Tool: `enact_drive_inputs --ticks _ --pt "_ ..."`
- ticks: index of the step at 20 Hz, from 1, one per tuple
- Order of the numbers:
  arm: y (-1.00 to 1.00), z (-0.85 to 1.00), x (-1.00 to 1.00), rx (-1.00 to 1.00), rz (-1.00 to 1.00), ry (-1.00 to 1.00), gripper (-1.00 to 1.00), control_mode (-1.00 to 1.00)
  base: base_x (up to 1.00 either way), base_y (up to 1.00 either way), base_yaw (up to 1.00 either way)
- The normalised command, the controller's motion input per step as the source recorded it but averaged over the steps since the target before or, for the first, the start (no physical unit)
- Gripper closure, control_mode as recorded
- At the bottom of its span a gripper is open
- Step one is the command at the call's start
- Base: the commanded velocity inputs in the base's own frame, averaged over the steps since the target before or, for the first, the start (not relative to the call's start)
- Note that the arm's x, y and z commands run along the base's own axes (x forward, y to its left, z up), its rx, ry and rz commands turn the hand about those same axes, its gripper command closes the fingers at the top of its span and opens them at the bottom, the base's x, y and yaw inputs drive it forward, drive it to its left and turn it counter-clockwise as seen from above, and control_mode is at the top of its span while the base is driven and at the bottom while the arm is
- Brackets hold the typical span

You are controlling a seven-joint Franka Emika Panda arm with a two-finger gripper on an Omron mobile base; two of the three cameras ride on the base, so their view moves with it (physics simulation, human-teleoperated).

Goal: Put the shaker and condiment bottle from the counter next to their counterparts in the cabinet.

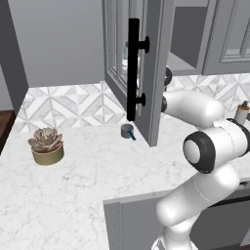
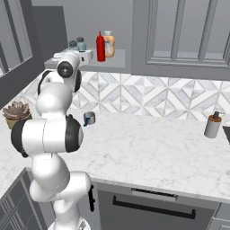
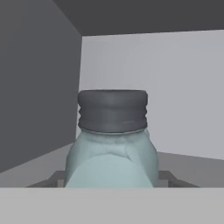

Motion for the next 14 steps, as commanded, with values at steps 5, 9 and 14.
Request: enact_drive_inputs --ticks 5,9,14 --pt "0.00 -0.13 0.11 0.00 0.00 0.00 -1.00 -1.00 0.00 0.00 0.00" --pt "0.00 -0.10 0.00 0.00 0.00 -0.01 -1.00 -1.00 0.00 0.00 0.00" --pt "0.00 0.00 -0.02 0.00 0.00 0.00 -1.00 -1.00 0.00 0.00 0.00"
